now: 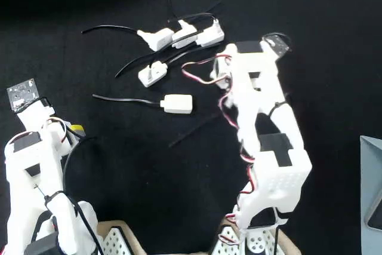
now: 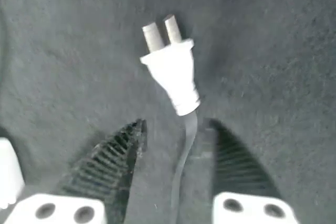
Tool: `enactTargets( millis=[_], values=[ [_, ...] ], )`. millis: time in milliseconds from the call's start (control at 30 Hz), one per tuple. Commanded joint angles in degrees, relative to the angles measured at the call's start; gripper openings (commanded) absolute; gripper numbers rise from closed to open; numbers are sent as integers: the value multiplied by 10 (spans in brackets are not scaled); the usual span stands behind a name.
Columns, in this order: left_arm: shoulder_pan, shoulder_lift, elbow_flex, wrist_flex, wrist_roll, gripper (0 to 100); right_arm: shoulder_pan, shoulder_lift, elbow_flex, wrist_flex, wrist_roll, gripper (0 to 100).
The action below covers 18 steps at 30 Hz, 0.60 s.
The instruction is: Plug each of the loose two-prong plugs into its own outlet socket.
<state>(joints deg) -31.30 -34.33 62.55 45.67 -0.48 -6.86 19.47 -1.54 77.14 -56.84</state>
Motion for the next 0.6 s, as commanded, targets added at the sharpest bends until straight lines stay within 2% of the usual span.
enactTargets(
  millis=[0,100,167,400,567],
  values=[
    [7,-11,-20,-8,0,288,-29,-35,-30,40,-7,268],
    [7,-11,-20,-8,0,288,-45,-38,-41,76,7,270],
    [7,-11,-20,-8,0,288,-43,-38,-58,108,72,270],
    [7,-11,-20,-8,0,288,-34,-38,-120,222,513,270],
    [15,-11,-19,-8,0,288,-14,-38,-113,233,804,269]
  ],
)
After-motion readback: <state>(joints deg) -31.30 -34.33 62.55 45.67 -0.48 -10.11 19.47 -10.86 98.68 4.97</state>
